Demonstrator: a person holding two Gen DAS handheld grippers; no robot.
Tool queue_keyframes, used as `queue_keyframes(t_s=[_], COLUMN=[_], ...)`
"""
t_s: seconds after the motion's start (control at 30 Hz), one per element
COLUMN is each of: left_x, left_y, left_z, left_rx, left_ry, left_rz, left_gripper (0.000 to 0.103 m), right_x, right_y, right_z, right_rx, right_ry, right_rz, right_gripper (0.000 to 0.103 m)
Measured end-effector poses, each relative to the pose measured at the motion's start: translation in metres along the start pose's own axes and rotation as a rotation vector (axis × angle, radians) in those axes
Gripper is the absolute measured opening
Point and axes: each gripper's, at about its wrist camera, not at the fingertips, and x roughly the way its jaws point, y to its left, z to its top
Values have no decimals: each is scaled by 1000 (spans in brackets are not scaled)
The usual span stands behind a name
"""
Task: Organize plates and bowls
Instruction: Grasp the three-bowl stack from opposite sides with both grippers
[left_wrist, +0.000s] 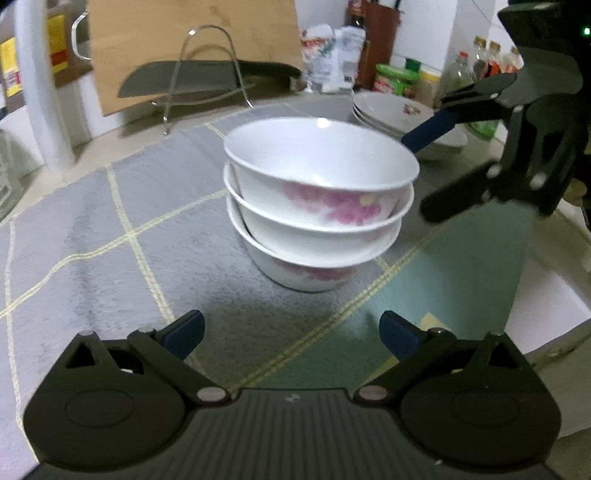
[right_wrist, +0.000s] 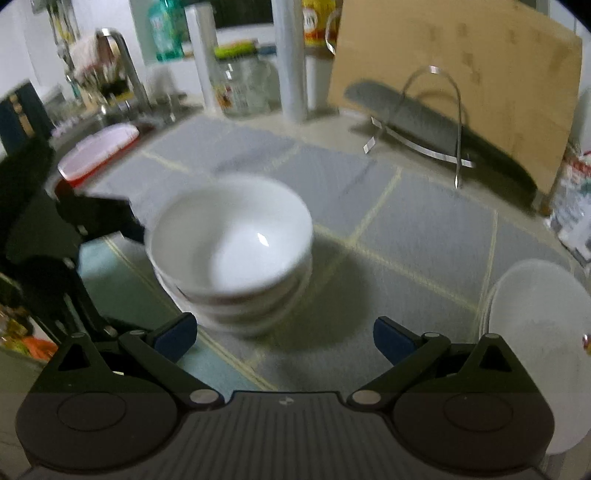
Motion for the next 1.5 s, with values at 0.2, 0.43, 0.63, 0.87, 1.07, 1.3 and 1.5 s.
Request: queue_keyframes(t_s=[0.2,0.43,0.63,0.87,1.07,1.3,1.5], left_x=[12,20,23,26,27,33,34], left_y=[-3,-7,-8,-10,-7,2,10], left_z=[-1,5,9,8,8,17,22], left_rx=[23,63,37,-5,18,127,209], left_ry=[29,45,41,-1,-36,-29,-15], left_rz=[-1,47,69,103,87,-7,-100], left_gripper=[102,103,103,103,103,103,102], right_x=[36,48,49,47,52,61,66], right_y=[5,6,-3,-12,-11,-8,-6], right_z=[-20,-26,-30,-39,-32,-18,-8], right_rx=[-48,-116,-200,-258,-274,-272,-281], right_ry=[83,84,27,-53,-54,-27,7], right_rz=[-46,-10,48,105,116,108,109], right_gripper=[103,103,103,103,103,103,103])
